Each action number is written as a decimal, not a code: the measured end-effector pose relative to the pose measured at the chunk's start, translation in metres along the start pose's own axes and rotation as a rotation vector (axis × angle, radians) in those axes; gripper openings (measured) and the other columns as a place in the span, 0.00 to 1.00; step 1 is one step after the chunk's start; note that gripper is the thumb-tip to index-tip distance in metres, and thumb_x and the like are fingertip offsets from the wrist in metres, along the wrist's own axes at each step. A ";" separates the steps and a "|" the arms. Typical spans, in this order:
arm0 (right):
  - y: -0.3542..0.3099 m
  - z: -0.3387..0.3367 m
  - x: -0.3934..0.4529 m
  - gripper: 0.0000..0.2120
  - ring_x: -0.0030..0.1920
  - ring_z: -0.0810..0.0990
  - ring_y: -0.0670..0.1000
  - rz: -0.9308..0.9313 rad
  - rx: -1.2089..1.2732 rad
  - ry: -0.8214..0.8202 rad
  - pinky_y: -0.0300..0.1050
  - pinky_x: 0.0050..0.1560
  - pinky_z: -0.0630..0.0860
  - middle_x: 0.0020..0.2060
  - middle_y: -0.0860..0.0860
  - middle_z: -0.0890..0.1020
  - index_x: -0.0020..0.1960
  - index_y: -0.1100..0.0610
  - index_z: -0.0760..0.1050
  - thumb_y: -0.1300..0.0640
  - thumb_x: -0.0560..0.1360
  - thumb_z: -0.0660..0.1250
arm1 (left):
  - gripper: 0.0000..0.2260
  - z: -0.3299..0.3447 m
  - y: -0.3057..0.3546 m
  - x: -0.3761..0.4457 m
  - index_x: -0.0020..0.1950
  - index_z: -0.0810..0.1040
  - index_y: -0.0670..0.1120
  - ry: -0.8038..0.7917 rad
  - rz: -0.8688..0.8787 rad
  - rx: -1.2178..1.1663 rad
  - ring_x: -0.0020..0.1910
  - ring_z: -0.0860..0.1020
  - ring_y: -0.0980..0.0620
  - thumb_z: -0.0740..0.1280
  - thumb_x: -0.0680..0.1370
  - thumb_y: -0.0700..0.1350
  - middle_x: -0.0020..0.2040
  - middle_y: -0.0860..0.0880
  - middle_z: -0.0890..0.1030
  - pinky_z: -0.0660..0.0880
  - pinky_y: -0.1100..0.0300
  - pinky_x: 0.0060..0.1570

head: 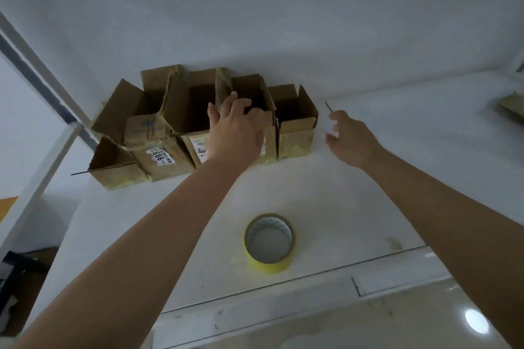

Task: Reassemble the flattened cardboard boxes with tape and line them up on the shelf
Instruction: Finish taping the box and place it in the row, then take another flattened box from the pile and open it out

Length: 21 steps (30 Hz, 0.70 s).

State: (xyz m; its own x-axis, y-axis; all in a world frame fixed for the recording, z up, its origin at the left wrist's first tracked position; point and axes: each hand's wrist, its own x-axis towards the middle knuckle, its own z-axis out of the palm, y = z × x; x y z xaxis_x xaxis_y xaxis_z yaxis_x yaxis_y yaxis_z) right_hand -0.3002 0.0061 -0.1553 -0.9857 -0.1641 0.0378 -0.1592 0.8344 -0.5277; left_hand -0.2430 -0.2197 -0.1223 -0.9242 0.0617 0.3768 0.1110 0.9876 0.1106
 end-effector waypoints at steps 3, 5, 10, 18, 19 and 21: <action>0.002 -0.001 -0.033 0.25 0.62 0.76 0.60 -0.017 -0.153 0.013 0.52 0.59 0.73 0.64 0.59 0.76 0.75 0.57 0.59 0.53 0.81 0.61 | 0.16 0.004 0.024 -0.019 0.67 0.74 0.48 -0.007 0.073 -0.062 0.76 0.59 0.43 0.64 0.80 0.47 0.69 0.45 0.71 0.52 0.37 0.74; 0.003 0.000 -0.059 0.25 0.61 0.77 0.61 -0.029 -0.207 0.035 0.53 0.59 0.74 0.64 0.60 0.77 0.75 0.57 0.60 0.54 0.80 0.61 | 0.18 0.008 0.041 -0.035 0.70 0.72 0.49 -0.091 0.103 -0.045 0.75 0.59 0.42 0.62 0.80 0.49 0.71 0.44 0.68 0.52 0.39 0.75; 0.008 0.017 -0.125 0.23 0.56 0.79 0.62 -0.004 -0.251 0.023 0.54 0.56 0.76 0.59 0.61 0.79 0.73 0.59 0.63 0.54 0.80 0.61 | 0.18 0.024 0.067 -0.077 0.70 0.72 0.50 -0.206 0.212 -0.213 0.74 0.61 0.45 0.63 0.80 0.50 0.73 0.46 0.65 0.63 0.50 0.70; 0.051 -0.005 -0.207 0.20 0.58 0.78 0.61 0.194 -0.269 0.082 0.54 0.58 0.74 0.61 0.59 0.78 0.71 0.58 0.65 0.55 0.80 0.60 | 0.17 0.042 0.131 -0.106 0.69 0.73 0.49 -0.284 0.408 -0.318 0.73 0.60 0.47 0.63 0.80 0.49 0.73 0.46 0.65 0.64 0.51 0.70; 0.059 -0.011 -0.216 0.20 0.57 0.79 0.61 0.213 -0.272 0.101 0.55 0.58 0.74 0.61 0.59 0.78 0.71 0.58 0.65 0.55 0.80 0.60 | 0.17 0.043 0.142 -0.108 0.69 0.73 0.49 -0.286 0.430 -0.338 0.73 0.60 0.47 0.63 0.80 0.49 0.73 0.46 0.65 0.63 0.52 0.70; 0.074 -0.023 -0.229 0.20 0.56 0.79 0.60 0.256 -0.284 0.124 0.55 0.57 0.75 0.60 0.58 0.78 0.71 0.58 0.65 0.55 0.80 0.61 | 0.17 0.043 0.165 -0.108 0.69 0.74 0.48 -0.293 0.479 -0.369 0.73 0.60 0.47 0.64 0.80 0.49 0.72 0.46 0.66 0.63 0.52 0.70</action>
State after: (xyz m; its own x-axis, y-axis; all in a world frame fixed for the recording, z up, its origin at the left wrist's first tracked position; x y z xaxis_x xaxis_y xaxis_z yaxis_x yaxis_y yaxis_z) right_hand -0.0873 0.1176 -0.1839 -0.9919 0.1182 0.0472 0.1006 0.9552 -0.2783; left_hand -0.1403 -0.0569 -0.1845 -0.7968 0.5691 0.2033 0.6034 0.7305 0.3199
